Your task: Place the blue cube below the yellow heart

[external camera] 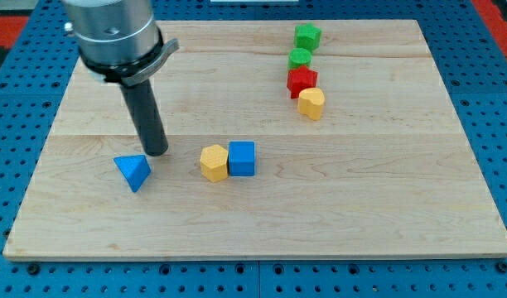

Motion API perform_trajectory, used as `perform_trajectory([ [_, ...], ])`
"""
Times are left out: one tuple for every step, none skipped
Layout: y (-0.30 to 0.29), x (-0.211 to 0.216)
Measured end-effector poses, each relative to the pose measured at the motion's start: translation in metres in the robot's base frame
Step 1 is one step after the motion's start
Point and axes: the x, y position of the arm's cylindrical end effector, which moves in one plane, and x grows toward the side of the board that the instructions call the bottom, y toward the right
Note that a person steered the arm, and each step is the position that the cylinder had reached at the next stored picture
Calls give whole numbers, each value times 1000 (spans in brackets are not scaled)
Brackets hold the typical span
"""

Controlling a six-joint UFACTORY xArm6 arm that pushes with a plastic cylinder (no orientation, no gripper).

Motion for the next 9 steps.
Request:
perform_trajectory([
  [42, 15],
  [70, 19],
  [122, 19],
  [177, 25],
  [215, 33],
  [219, 33],
  [221, 33],
  [221, 9],
  [221, -1],
])
